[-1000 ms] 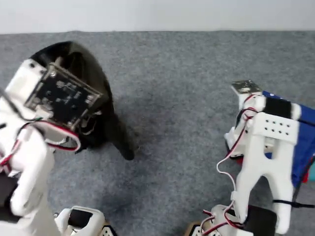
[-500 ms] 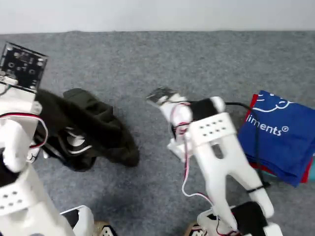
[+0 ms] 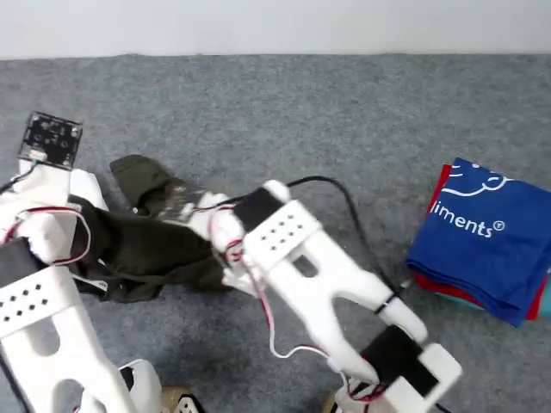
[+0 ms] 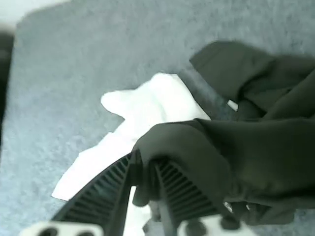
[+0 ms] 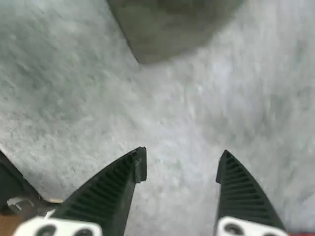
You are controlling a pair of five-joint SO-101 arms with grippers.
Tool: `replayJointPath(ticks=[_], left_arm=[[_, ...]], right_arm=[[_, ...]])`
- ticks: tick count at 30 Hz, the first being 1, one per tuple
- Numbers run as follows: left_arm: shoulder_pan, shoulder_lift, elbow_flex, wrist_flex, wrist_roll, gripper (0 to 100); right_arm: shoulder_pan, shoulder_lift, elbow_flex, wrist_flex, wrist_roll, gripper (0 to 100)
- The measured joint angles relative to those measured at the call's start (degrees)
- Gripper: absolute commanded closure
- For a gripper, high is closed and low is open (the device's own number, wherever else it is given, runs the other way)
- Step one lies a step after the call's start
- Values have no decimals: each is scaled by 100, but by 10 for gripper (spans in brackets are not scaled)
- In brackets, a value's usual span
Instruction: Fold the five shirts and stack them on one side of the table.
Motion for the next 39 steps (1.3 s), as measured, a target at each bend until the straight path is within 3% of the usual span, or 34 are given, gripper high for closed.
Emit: replayJointPath(ticks=[10,21,23,28,39], left_arm=[[-202,0,457,-360,0,987],[-211,0,457,-360,0,987],[-211,0,457,-360,0,987],[-211,0,457,-360,0,987],[-211,0,457,-360,0,987]], right_arm=[[-976,1257,-1116,0,0,755],[-1037,2901,-1837,-281,0,758],[-1037,3182,-1934,-281,0,790],[-1037,3473,-2215,-290,0,997],[-527,3473,-2646,-176,53,987]])
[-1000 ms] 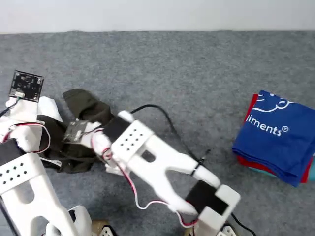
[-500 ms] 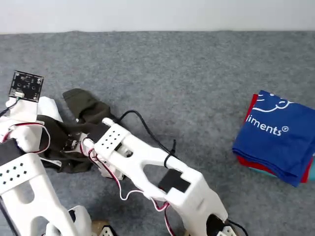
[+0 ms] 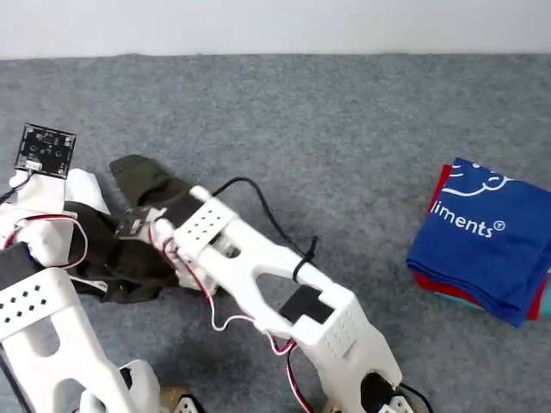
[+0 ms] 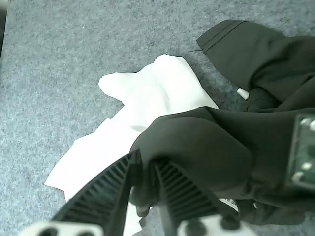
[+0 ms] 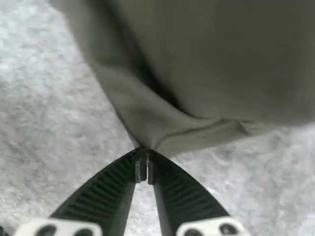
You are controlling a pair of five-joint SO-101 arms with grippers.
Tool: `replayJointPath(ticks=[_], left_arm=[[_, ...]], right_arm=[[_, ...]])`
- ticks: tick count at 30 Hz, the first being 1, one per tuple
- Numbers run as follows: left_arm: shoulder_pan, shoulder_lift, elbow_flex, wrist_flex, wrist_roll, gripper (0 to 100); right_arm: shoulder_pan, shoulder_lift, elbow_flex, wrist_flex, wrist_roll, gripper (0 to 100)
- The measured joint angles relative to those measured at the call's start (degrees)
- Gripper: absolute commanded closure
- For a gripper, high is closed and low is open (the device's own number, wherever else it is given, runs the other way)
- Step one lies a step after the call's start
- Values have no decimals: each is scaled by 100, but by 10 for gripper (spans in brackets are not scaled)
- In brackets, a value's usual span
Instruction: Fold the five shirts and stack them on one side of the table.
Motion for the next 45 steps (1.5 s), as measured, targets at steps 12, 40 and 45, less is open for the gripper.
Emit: replayJointPath(ticks=[12,40,45], left_arm=[[0,0,0,0,0,987],[0,0,0,0,0,987],[0,0,-642,132,0,987]], right_arm=[[-352,0,-176,835,70,805],[-70,1354,-1486,923,79,989],[738,1099,-2154,1064,114,988]])
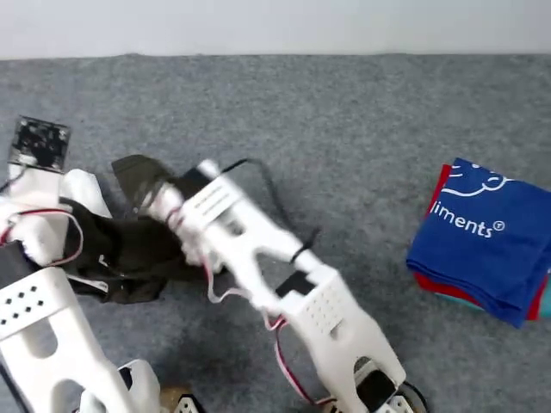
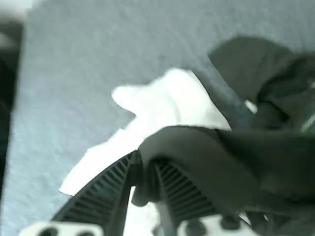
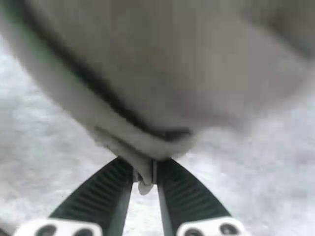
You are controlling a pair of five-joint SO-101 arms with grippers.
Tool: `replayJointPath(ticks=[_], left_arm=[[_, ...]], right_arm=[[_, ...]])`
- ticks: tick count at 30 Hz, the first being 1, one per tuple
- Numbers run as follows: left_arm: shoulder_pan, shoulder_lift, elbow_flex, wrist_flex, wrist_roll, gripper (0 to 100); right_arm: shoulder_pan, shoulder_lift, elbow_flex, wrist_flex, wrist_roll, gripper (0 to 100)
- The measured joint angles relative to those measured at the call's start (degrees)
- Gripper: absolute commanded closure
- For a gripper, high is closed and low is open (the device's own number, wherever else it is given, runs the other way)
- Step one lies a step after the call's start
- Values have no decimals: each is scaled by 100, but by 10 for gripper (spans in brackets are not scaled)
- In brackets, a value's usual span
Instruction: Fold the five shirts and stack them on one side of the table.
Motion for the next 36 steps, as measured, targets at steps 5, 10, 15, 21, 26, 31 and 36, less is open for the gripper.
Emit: replayJointPath(ticks=[5,10,15,21,26,31,36], left_arm=[[211,0,-1099,185,0,987],[941,0,-2145,659,0,987],[1916,0,-3165,1081,0,987],[2769,-9,-4413,1099,0,987],[2971,-9,-5134,1099,-343,987],[2971,-26,-5670,1099,-1081,987],[2971,-88,-5864,870,-1547,987]], right_arm=[[791,-1240,0,18,334,988],[1609,-2734,0,18,1020,987],[2207,-4211,0,-88,1705,987],[2892,-5679,-9,-484,2365,987],[3499,-6549,-167,-1073,2813,987],[4316,-7015,-167,-1591,3103,987],[4870,-7297,-167,-1688,3323,987]])
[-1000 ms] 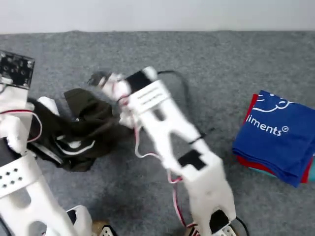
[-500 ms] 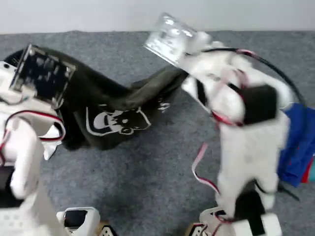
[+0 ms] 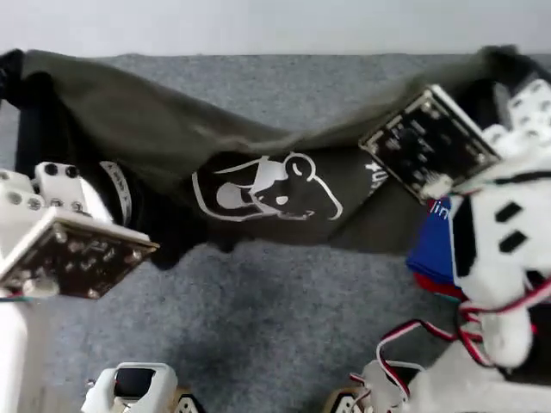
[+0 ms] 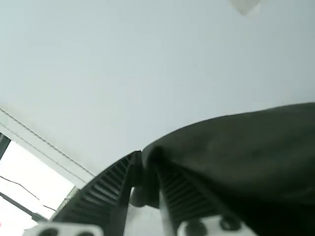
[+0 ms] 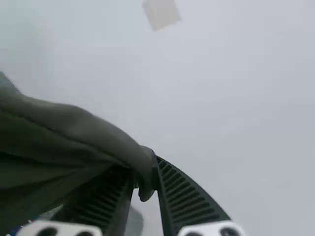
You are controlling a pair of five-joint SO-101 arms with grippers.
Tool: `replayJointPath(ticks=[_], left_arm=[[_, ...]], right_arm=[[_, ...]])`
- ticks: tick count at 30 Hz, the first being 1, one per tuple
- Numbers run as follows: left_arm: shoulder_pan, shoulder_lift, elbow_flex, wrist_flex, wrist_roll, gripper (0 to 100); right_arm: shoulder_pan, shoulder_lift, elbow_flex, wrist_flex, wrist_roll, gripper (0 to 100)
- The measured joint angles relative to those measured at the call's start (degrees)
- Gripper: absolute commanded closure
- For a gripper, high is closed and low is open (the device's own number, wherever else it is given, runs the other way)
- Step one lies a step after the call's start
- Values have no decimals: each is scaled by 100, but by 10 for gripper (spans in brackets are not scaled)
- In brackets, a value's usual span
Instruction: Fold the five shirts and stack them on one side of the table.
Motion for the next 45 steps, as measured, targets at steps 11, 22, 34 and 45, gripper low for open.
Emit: replayJointPath(ticks=[11,22,34,45], left_arm=[[44,-9,-299,-800,-466,987],[53,-466,-695,299,-809,987],[53,-1099,-747,413,-809,987],[62,-1090,1327,413,-1002,987]], right_arm=[[844,-255,0,448,44,987],[1363,-765,0,668,44,987],[1380,-1600,-9,985,448,987],[1143,-747,1530,993,475,987]])
